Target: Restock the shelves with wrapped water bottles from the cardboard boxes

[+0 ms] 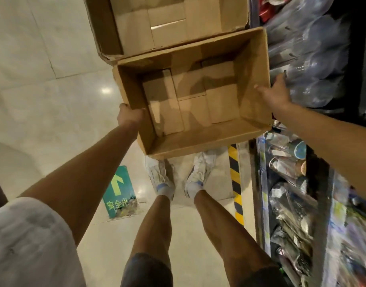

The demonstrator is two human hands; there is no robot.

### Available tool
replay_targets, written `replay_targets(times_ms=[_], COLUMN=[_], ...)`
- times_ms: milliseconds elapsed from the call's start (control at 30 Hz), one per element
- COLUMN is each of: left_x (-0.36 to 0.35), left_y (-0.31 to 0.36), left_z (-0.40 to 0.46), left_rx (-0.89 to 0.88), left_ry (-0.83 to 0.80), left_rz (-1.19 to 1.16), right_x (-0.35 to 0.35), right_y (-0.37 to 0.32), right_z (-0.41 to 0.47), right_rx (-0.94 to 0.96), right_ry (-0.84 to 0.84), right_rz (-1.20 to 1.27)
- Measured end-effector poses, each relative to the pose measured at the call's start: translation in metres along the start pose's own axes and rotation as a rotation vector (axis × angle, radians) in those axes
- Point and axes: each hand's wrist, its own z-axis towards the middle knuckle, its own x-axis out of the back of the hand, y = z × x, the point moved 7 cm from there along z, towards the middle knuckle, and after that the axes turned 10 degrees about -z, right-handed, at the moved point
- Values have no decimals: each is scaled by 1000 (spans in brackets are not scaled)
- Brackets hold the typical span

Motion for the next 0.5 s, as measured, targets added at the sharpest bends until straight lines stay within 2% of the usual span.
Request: replay_targets(times_ms=[300, 500], left_x=[-2, 30], left_y=[-19, -32], left_z=[32, 2], left_rx=[-114, -72], left_ry=[85, 117], left_rz=[-6, -79], right_x=[-18, -3], right_y=[15, 0], right_z=[36, -19], right_rx=[-5, 144], right_ry=[3, 116], right_rz=[17, -30])
